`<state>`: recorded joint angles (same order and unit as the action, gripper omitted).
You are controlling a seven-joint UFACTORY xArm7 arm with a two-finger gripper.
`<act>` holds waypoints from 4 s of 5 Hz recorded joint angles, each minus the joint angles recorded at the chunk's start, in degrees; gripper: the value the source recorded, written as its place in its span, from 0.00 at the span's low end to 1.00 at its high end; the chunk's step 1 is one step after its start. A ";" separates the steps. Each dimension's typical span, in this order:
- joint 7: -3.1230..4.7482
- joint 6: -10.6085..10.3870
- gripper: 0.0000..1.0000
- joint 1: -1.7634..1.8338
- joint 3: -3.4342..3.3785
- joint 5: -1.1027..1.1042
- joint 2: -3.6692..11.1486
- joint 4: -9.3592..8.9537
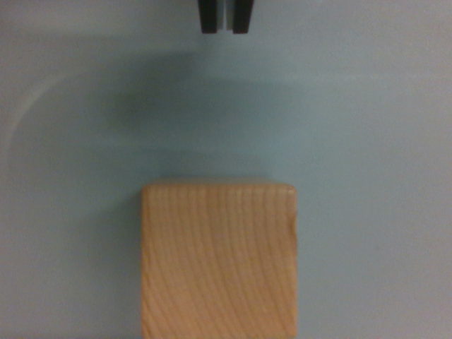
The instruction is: Push wooden cube
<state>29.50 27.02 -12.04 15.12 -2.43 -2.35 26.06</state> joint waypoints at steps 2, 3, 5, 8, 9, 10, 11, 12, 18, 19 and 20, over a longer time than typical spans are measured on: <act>-0.02 0.04 1.00 0.01 -0.04 -0.03 0.13 0.17; -0.14 0.26 1.00 0.07 -0.21 -0.19 0.73 0.97; -0.34 0.62 1.00 0.17 -0.50 -0.46 1.74 2.34; -0.60 1.09 1.00 0.30 -0.86 -0.81 3.04 4.08; -0.94 1.70 1.00 0.47 -1.35 -1.26 4.75 6.38; -0.94 1.70 1.00 0.47 -1.35 -1.26 4.75 6.38; -1.29 2.33 1.00 0.65 -1.86 -1.73 6.51 8.74; -1.29 2.33 1.00 0.65 -1.86 -1.73 6.51 8.74; -2.47 4.48 1.00 1.25 -3.56 -3.33 12.50 16.79; -2.85 5.16 1.00 1.44 -4.11 -3.83 14.41 19.36; -2.85 5.16 1.00 1.44 -4.11 -3.83 14.41 19.36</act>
<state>26.65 32.19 -10.60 11.01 -6.27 12.06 45.42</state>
